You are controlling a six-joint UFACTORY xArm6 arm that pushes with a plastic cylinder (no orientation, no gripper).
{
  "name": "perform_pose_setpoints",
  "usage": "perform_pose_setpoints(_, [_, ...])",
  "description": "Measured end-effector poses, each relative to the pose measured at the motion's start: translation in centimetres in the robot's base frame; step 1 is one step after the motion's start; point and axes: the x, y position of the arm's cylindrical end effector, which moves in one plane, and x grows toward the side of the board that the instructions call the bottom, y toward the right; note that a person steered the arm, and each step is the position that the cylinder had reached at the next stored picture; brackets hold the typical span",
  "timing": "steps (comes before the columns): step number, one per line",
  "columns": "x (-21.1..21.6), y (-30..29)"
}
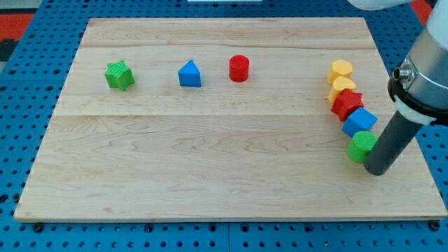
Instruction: Slide the red circle to the top of the yellow hexagon
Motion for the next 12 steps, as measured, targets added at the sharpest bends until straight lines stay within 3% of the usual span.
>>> perform_pose_setpoints(1, [1.7, -2.6])
perform_pose_setpoints(2, [0.2, -12.0])
perform_pose_setpoints(3, [-4.8, -20.1])
perform_pose_setpoints(4, [-11.5, -21.0])
perform_pose_setpoints(6, [-21.0, -21.6])
perform_pose_setpoints(8, [-24.4, -15.1])
perform_pose_setpoints(10, [-26.4, -20.2])
perform_pose_setpoints(12, [-26.8, -9.5])
